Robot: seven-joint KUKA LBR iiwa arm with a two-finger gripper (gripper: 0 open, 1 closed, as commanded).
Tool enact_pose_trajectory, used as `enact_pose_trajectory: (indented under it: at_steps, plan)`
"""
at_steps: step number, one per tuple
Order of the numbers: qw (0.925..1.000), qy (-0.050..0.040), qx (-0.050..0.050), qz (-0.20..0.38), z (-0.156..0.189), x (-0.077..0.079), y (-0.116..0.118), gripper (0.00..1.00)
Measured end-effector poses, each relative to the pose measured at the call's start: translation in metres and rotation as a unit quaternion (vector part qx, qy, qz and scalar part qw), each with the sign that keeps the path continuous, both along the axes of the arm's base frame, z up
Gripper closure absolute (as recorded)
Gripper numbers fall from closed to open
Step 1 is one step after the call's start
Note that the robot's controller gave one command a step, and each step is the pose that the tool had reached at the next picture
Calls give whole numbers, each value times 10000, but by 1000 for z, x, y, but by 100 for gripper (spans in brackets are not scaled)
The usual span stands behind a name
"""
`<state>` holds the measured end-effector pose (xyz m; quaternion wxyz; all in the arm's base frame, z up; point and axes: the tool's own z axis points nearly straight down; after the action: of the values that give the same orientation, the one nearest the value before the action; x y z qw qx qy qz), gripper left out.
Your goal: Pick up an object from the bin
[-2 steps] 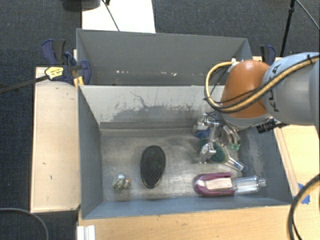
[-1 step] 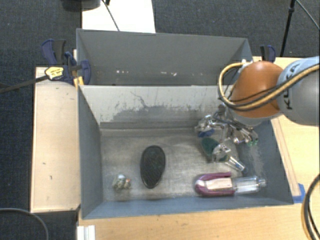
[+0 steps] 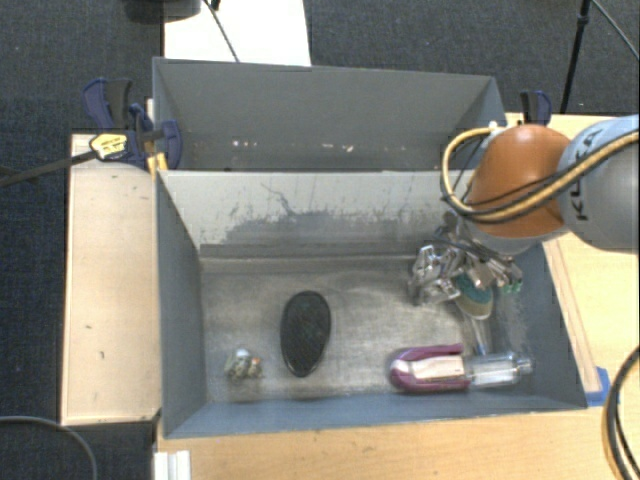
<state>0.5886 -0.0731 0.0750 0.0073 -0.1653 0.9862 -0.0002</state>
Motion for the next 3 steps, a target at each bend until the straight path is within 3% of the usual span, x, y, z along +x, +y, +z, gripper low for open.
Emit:
enact_pose_trajectory:
  at_steps: [1, 2, 3]
  plan:
    - [10000, 37, -11, -6, -2, -2, -1, 0]
    - [9979, 54, 9, 640, 35, 0, -47, 0]
    - [9969, 17, -5, 790, 49, -4, -71, 0]
